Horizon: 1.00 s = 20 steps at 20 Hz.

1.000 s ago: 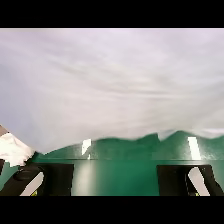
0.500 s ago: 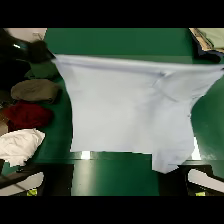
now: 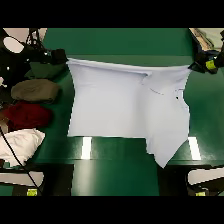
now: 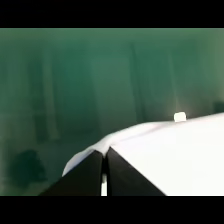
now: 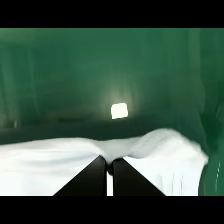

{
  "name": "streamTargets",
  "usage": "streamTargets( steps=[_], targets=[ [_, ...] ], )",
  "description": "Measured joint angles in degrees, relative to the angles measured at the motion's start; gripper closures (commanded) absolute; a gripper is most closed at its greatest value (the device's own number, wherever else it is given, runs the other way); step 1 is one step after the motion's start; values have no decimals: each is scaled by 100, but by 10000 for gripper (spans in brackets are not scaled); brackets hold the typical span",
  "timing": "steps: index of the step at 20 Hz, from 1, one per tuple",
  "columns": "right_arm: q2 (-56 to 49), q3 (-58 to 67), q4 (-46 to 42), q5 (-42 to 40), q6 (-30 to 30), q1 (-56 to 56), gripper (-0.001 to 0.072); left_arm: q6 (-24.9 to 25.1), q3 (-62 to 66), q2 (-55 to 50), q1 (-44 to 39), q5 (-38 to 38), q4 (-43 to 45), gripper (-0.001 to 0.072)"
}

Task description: Fold the shirts.

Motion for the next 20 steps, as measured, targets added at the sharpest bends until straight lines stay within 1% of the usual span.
streamTargets(
  steps=[2,5,9,13,14,15,16,17,18,20],
  targets=[
    [-81,70,-74,-229,-92,63,698,201,-28,-35,0,149,-46,686],
    [-94,-101,-503,-271,-173,192,697,442,-238,-63,0,87,-70,686],
    [186,-968,-1086,-232,-214,380,697,564,-844,-79,2,-15,-63,686],
    [546,-1985,-1375,-376,-221,457,695,597,-1405,-81,2,-81,-63,684],
    [627,-2188,-1390,-435,-221,459,687,599,-1478,-81,2,-87,-68,624],
    [704,-2382,-1421,-485,-212,468,561,599,-1534,-81,2,-105,-68,377],
    [761,-2524,-1458,-503,-166,470,374,588,-1578,-81,4,-136,-66,197],
    [807,-2627,-1464,-514,-94,466,345,546,-1602,-81,9,-179,-68,211],
    [837,-2669,-1462,-490,-20,452,344,481,-1611,-79,9,-260,-66,210],
    [885,-2603,-1464,-157,81,396,345,380,-1572,-37,61,-546,-63,211]
  ],
)
